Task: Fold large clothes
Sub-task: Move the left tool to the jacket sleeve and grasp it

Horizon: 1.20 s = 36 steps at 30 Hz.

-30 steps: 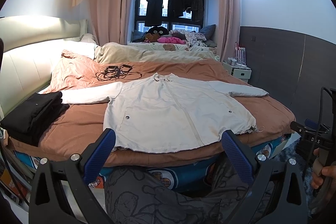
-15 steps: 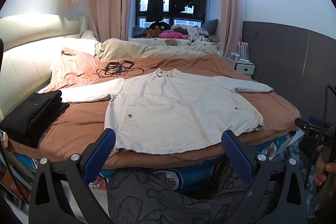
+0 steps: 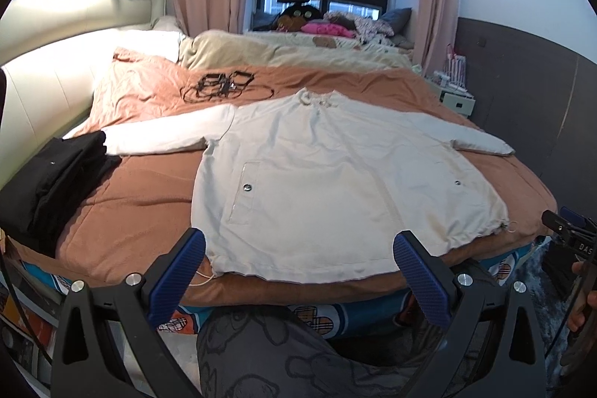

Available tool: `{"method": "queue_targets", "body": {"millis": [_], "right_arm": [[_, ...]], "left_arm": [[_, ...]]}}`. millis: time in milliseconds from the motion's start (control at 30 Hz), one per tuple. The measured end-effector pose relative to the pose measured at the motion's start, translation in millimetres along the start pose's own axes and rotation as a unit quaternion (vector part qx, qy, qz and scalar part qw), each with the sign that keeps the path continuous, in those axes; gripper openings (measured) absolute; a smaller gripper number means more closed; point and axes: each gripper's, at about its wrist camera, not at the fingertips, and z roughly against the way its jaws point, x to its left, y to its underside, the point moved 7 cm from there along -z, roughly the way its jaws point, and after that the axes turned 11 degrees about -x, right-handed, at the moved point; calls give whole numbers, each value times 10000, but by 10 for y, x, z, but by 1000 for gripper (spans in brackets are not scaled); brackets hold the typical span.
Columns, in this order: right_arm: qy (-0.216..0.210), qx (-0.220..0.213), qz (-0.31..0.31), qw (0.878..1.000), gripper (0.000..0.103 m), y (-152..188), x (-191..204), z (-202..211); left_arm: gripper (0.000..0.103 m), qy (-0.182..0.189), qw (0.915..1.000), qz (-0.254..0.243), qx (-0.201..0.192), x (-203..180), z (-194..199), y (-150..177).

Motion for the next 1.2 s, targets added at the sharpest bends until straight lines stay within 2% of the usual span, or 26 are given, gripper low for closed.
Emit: {"method": "queue_targets", "body": {"millis": [400, 700, 867, 933, 1200], "right_arm": [[-319, 414, 123, 9986, 92, -56, 426, -817], [-690, 654, 166, 9953, 92, -202, 898, -1424], [-861, 744, 237, 9932, 92, -367, 1185, -1787], [-932, 787, 282, 9921, 92, -432, 1335, -1949], [-1252, 955, 331, 9870, 77, -600, 1846, -2435]], "left_arm": [[103, -231, 9979, 216, 558, 510, -736, -12], [103, -522, 9957, 444, 618, 1091, -1216, -201], [92, -779, 9919, 741, 675, 1591, -1509, -345], [90, -884, 9902, 846, 669, 1766, -1589, -390], [75, -1327, 9797, 1304, 748, 2522, -2051, -572]]}}
